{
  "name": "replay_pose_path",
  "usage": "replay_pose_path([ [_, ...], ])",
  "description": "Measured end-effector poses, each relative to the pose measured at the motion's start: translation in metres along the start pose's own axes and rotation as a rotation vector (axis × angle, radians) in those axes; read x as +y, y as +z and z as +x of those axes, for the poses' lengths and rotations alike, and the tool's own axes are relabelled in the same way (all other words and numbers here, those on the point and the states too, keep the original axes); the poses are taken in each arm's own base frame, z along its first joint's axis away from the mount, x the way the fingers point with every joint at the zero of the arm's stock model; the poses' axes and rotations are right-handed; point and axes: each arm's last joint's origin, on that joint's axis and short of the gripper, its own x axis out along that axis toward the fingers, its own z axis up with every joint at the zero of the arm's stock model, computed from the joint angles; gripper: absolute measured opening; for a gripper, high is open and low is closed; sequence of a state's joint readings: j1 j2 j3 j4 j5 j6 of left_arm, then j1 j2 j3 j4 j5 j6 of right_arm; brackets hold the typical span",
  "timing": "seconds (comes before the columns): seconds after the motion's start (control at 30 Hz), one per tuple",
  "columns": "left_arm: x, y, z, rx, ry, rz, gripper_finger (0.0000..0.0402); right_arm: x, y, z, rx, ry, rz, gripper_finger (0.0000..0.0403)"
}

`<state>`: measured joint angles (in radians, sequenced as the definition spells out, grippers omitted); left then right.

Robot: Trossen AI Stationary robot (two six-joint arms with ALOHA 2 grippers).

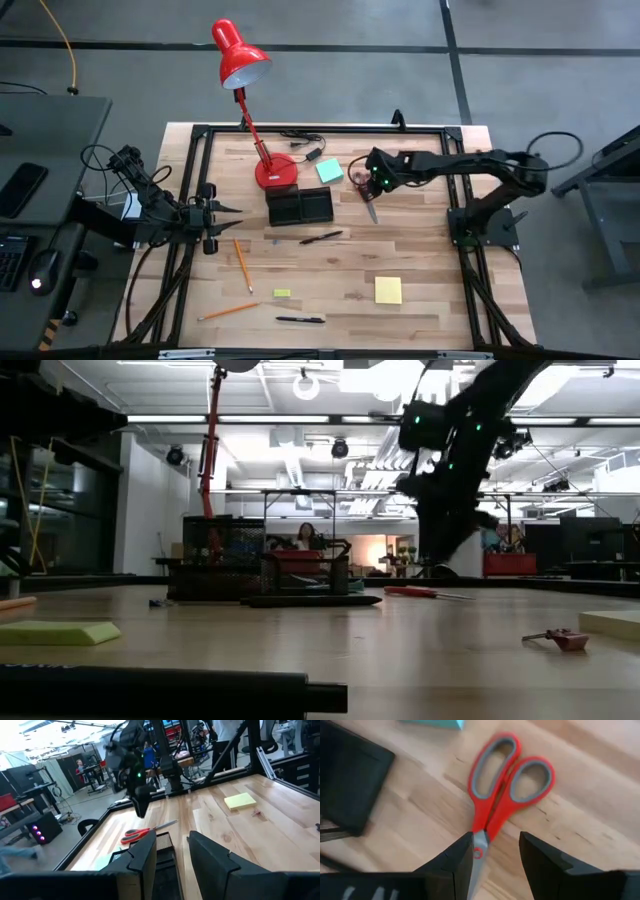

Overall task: Pick and place office supplies into organizer
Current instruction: Put the red scissors into the desk organizer

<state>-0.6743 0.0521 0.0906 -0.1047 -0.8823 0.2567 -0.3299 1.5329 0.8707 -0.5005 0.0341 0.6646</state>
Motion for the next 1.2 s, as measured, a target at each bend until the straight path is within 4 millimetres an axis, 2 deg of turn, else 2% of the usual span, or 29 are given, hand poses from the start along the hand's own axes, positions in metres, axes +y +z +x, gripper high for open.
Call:
replay_pose_path([
  [0.23,-0.001,0.000,0.000,-0.001,-0.015,0.004,0.0106,0.004,-0.009,0.030,0.107,-0.030,0.012,0.0149],
  [0.4,-0.001,0.000,0.000,-0.001,-0.018,0.004,0.0106,0.009,-0.012,0.037,0.115,-0.023,-0.007,0.0149],
  [0.57,-0.001,0.000,0.000,-0.001,-0.019,0.013,0.0106,0.017,-0.012,0.034,0.109,-0.004,-0.023,0.0149],
  [0.87,-0.001,-0.001,0.000,0.002,-0.019,0.013,0.0106,0.046,-0.001,0.017,0.045,0.029,-0.073,0.0149],
  [1.03,-0.001,-0.001,0.000,0.004,-0.036,0.019,0.0106,0.041,-0.008,0.019,0.068,-0.043,-0.063,0.0149],
  [1.2,-0.001,-0.002,0.000,0.007,-0.037,0.023,0.0106,0.040,-0.011,0.022,0.055,-0.045,-0.074,0.0149],
])
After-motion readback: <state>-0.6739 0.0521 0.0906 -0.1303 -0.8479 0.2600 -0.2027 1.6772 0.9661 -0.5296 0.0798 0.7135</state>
